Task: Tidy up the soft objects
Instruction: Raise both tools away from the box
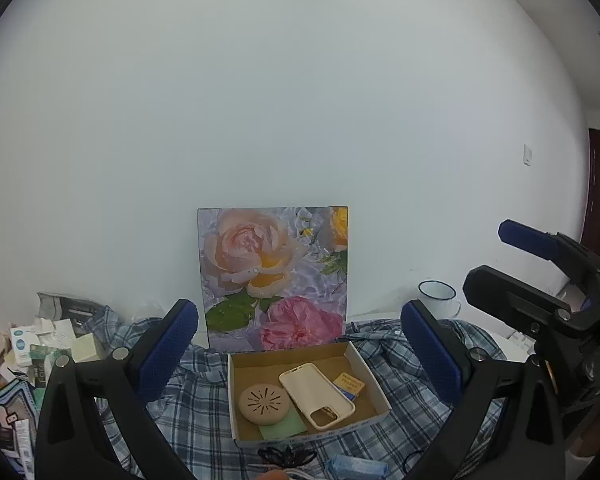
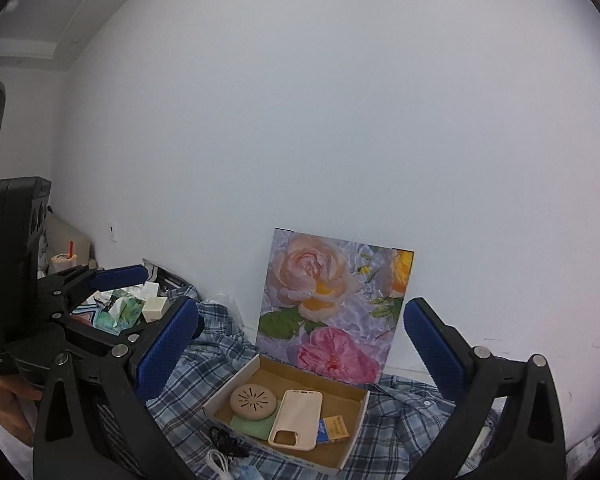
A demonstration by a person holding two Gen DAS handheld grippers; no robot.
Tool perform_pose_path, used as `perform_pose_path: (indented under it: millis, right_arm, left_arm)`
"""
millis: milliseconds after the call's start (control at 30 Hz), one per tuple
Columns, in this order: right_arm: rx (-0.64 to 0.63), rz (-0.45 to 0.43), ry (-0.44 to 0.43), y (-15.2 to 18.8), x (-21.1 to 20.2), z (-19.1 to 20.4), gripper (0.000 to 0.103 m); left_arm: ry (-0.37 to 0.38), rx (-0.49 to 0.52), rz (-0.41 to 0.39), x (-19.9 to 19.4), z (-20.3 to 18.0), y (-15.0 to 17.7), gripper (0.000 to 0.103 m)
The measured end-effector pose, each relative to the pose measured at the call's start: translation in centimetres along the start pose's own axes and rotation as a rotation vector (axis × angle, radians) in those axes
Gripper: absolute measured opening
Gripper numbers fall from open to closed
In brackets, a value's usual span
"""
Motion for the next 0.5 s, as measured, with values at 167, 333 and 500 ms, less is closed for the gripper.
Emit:
perform_pose_path:
  millis: [167, 333, 500]
  right_arm:
    - [-0.008, 0.005, -0.013, 1.0, -1.8, 0.7, 0.103]
    - [0.001, 0.033, -0.015, 3.0, -2.8, 0.6, 0.103]
    - [0.017, 0.060, -0.014, 5.5, -3.6, 0.1, 0.103]
  left_arm:
    - [0.009, 0.006, 0.006, -1.3, -0.7, 0.9, 0.103]
    - [0.029, 0.015, 0.021, -2.2, -1.2, 2.5, 0.103]
    - [0.043, 0.028, 0.052, -1.9, -1.5, 4.6, 0.103]
Point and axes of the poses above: each gripper's, at about its wrist camera, not at the fingertips, and x roughly the way its jaws point, z to its left, y to its underside, the point moved 3 cm from there along x, roughly the way its jaws point, and after that the axes turned 5 degrees about y, right-handed, at the moved point
